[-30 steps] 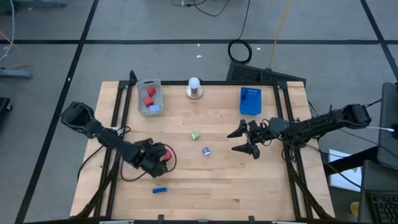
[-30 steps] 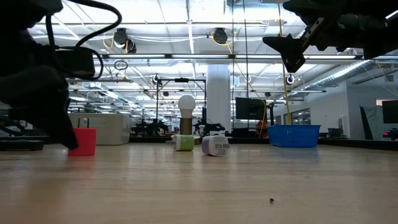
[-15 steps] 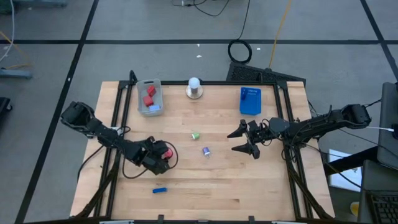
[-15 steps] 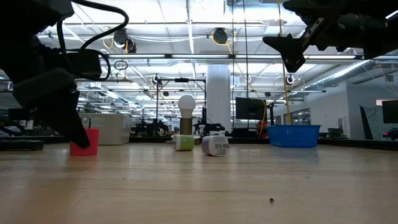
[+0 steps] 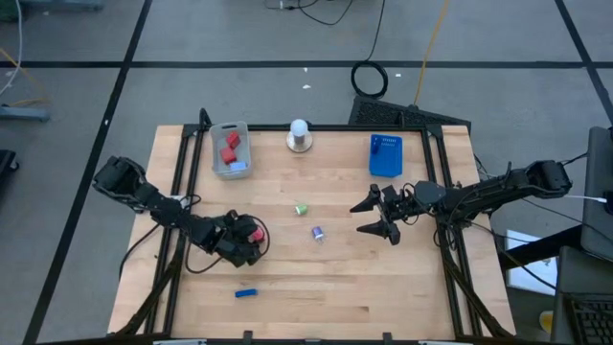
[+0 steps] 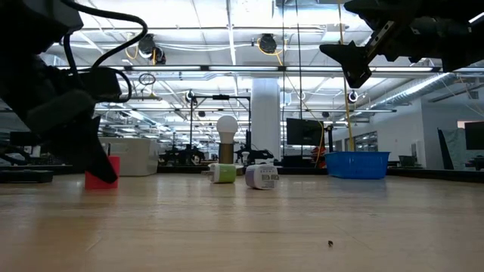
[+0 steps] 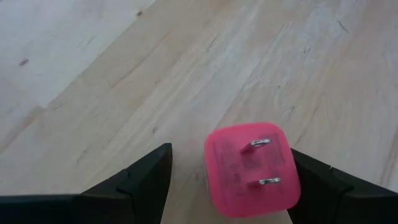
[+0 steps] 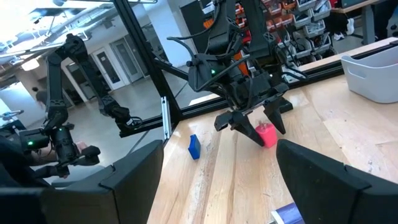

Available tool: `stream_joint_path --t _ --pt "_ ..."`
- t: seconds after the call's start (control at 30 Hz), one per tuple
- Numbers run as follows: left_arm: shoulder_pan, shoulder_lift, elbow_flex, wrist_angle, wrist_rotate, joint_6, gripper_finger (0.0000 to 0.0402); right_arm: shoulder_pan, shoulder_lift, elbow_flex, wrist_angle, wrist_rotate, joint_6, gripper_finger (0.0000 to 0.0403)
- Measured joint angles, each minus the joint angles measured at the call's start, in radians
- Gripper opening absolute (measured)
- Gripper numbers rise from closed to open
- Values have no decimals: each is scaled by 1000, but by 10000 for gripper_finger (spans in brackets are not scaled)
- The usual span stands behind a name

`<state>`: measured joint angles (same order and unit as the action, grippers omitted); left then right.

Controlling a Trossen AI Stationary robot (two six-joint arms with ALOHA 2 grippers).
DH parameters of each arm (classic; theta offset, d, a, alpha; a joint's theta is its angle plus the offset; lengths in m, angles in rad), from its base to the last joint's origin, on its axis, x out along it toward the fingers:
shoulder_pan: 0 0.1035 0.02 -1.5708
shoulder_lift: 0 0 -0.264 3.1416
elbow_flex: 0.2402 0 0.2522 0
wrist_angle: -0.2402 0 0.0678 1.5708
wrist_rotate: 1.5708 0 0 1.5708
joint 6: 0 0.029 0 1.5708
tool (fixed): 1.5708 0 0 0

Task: Pick & Place Office items
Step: Put the pink charger adapter into the gray bin

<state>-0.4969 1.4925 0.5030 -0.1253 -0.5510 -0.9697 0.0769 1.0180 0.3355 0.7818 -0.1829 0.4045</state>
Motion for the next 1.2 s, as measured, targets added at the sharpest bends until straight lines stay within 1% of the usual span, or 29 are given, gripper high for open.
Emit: stream_joint_path --t 0.07,0.13,0.23,0.27,0.43,0.6,0.77,0.97,1.2 --pt "0 0 0 0 0 8 242 0 0 0 0 0 0 302" --pt "0 0 0 0 0 18 211 0 0 0 0 0 0 302" --pt "0 0 0 0 -2 23 153 0 0 0 0 0 0 302" --pt "0 0 0 1 -2 27 148 0 0 0 0 0 0 302" --pt "0 0 0 8 -3 33 149 0 0 0 0 1 0 302" --pt "0 0 0 36 -28 39 149 0 0 0 0 2 0 302" --pt "10 0 3 102 -40 86 149 0 0 0 0 3 0 302" --pt "41 0 51 130 -48 183 149 0 0 0 0 3 0 302" --pt "76 -11 134 127 -49 346 149 0 0 0 0 3 0 302"
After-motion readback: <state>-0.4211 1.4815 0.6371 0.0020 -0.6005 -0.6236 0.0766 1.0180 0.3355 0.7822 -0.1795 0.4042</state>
